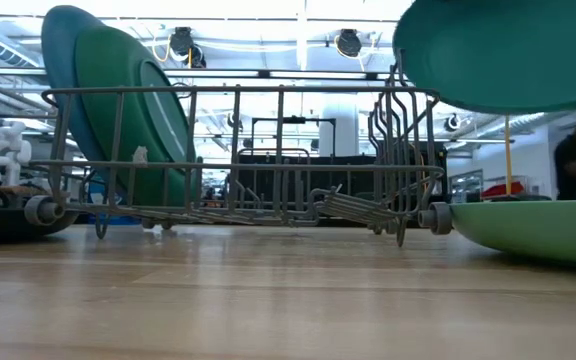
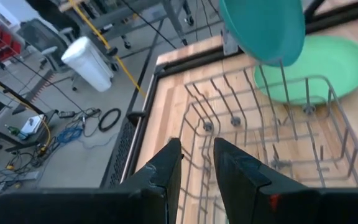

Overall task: Sort dishes
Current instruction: Put the dark green plate into the gray dish rack

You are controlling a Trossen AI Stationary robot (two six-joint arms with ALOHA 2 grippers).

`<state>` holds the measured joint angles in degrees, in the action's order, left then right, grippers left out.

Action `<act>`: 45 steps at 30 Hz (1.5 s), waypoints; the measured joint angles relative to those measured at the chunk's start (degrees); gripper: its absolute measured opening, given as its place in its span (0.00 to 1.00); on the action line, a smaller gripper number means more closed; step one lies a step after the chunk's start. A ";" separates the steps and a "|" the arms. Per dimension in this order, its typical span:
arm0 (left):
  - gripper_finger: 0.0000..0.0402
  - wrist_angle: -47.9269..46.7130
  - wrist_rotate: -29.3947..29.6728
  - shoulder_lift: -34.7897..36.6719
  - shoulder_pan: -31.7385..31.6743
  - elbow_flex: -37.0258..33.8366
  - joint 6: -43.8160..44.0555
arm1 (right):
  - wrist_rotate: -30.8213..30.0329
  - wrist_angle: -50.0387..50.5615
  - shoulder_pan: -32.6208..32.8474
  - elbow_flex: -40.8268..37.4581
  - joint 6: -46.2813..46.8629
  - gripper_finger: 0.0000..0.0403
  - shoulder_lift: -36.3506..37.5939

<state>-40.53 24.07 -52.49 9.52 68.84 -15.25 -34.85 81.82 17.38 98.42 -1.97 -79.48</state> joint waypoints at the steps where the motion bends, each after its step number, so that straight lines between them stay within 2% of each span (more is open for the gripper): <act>1: 0.24 0.85 0.08 0.01 0.00 0.00 0.02 | -0.40 -1.91 0.07 0.10 -1.26 0.00 0.01; 9: 0.24 6.72 0.18 -0.07 0.00 0.00 0.00 | -3.63 -16.21 0.07 0.23 -10.94 0.00 0.20; 13: 0.24 8.01 0.20 -0.95 -0.02 0.00 0.00 | -6.38 -25.44 -0.02 0.37 -12.42 0.00 0.06; 18: 0.24 9.23 0.23 -2.99 -0.12 0.00 -0.04 | -6.21 -33.10 -0.02 0.03 -19.83 0.00 -0.13; 22: 0.24 10.03 0.29 -5.10 -0.13 0.00 -0.07 | -6.19 -38.67 -0.15 0.30 -21.02 0.00 -0.76; 26: 0.24 12.62 0.50 -6.92 -0.43 0.00 -0.59 | -6.19 -41.75 -0.57 0.07 -24.78 0.00 -2.92; 34: 0.24 20.70 0.54 -8.20 -1.88 0.00 -1.62 | -10.68 -49.65 -1.56 0.10 -30.56 0.00 -10.02; 45: 0.24 16.44 -1.55 -10.23 -2.54 0.00 -0.06 | -19.12 -66.08 -2.32 0.10 -43.52 0.00 -19.26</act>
<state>-24.08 22.53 -62.71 6.98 68.84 -15.31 -53.97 15.75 15.06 98.52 -45.48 -98.74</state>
